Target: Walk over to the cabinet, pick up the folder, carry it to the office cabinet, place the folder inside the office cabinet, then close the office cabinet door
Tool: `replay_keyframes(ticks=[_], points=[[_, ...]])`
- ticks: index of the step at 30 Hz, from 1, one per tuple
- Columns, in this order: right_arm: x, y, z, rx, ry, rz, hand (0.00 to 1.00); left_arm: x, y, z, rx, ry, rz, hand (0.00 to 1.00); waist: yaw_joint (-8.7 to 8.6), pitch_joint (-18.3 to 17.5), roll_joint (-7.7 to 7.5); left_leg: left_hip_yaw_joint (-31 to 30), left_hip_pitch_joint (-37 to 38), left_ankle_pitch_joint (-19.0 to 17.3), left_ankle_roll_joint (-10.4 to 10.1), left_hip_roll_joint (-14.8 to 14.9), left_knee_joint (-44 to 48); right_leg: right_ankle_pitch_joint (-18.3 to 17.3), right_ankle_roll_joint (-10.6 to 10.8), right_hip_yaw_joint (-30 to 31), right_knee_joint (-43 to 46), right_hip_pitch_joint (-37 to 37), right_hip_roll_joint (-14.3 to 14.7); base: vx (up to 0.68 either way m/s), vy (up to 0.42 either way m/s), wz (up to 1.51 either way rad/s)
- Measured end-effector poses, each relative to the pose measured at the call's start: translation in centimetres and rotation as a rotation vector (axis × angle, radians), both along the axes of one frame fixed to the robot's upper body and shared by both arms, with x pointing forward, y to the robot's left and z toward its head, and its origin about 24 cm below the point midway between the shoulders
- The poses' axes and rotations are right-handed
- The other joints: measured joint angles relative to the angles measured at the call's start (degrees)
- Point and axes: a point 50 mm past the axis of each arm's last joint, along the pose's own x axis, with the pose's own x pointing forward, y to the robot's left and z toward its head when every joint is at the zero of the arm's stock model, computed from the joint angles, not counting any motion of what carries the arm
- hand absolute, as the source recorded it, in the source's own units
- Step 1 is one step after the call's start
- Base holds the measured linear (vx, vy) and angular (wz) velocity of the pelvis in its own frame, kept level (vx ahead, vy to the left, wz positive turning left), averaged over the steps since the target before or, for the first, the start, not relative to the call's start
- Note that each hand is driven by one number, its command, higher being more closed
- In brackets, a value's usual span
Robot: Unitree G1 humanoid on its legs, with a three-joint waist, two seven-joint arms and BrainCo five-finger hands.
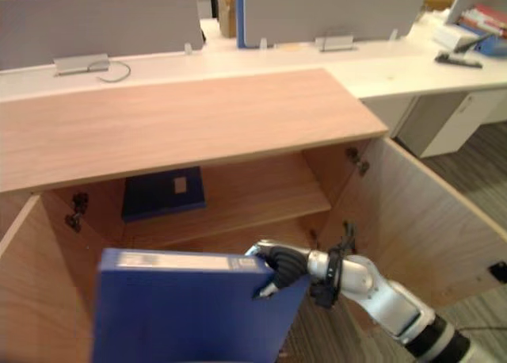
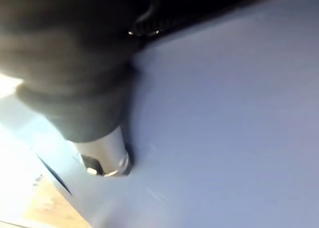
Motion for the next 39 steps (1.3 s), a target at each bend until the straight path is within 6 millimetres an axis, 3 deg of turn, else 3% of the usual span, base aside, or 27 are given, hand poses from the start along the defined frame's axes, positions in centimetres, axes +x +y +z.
replay_keyframes(ticks=[5, 9, 14, 18, 23, 28, 32, 35, 39], points=[[2.0, -0.4, 0.1, -0.149, -0.203, -0.048, 1.0, 1.8, -0.5, 0.1, 0.01, -0.03, 0.042, 0.0, -0.18, 6.8, 0.64, -1.4, -10.3, -8.6, 1.4, -0.9, 17.8, -9.9, 1.3, 1.4, 21.4, -11.9, -6.0, -0.16, 0.091, 0.16], [3.7, 0.0, 2.4, -0.117, -0.359, -0.094, 1.0, 2.1, -0.6, 0.2, 0.04, -0.021, 0.105, 0.0, -0.34, 10.0, 0.59, -2.7, -22.0, -14.2, 2.5, -0.7, 31.2, -15.1, 1.6, 2.6, 34.7, -23.2, -9.2, -0.09, 0.07, 0.2], [7.1, -1.3, 6.4, 0.107, -0.445, -0.293, 1.0, 4.4, -0.5, 1.0, 0.046, -0.088, 0.216, 0.0, -0.39, 14.1, 0.17, -3.2, -35.7, -17.8, 4.8, -0.1, 43.8, -18.2, 2.1, 5.0, 47.3, -36.9, -11.6, -0.04, 0.062, 0.12], [8.6, -3.6, 8.8, 0.261, -0.48, -0.448, 1.0, 5.8, 0.1, 1.7, 0.056, -0.137, 0.312, 0.0, -0.24, 16.2, 0.02, -4.1, -41.5, -19.0, 5.6, 0.2, 48.6, -19.2, 2.2, 5.3, 51.3, -41.9, -12.2, -0.05, 0.053, 0.11], [10.3, -7.9, 10.1, 0.603, -0.405, -0.714, 1.0, 6.5, 1.7, 2.8, 0.087, -0.193, 0.508, 0.0, -0.22, 16.4, -0.34, -5.6, -47.8, -19.3, 6.2, -0.5, 52.5, -20.1, 2.2, 5.0, 55.3, -47.0, -13.8, -0.02, 0.023, 0.18], [11.1, -9.2, 10.7, 1.098, -0.244, -0.869, 1.0, 7.0, 1.1, 3.0, 0.052, -0.213, 0.569, 0.0, 0.32, 16.8, -0.33, -6.1, -49.6, -19.6, 6.5, -0.7, 54.7, -21.0, 2.2, 5.0, 57.7, -48.2, -14.7, 0.0, -0.002, 0.11], [12.3, -9.0, 13.8, 1.405, -0.146, -0.829, 1.0, 8.3, 0.2, 3.5, 0.009, -0.255, 0.59, 0.0, 0.98, 17.5, -0.25, -6.7, -51.2, -19.7, 6.3, -0.2, 56.6, -21.6, 2.0, 4.9, 59.6, -49.6, -14.8, 0.0, -0.005, 0.01], [13.9, -8.6, 18.2, 1.668, -0.057, -0.756, 1.0, 8.9, 0.3, 3.8, 0.01, -0.264, 0.614, 0.0, 1.86, 17.6, -0.18, -7.5, -53.7, -19.4, 6.1, -0.1, 57.7, -21.8, 1.8, 4.6, 60.8, -51.5, -14.9, -0.01, -0.039, 0.07], [15.3, -8.2, 20.9, 1.918, 0.095, -0.745, 1.0, 9.3, 0.3, 4.1, 0.008, -0.259, 0.64, 0.0, 2.92, 18.1, 0.33, -9.2, -55.6, -19.4, 6.0, -0.4, 59.3, -22.7, 1.3, 3.3, 62.3, -51.8, -15.6, 0.03, -0.029, 0.18]])
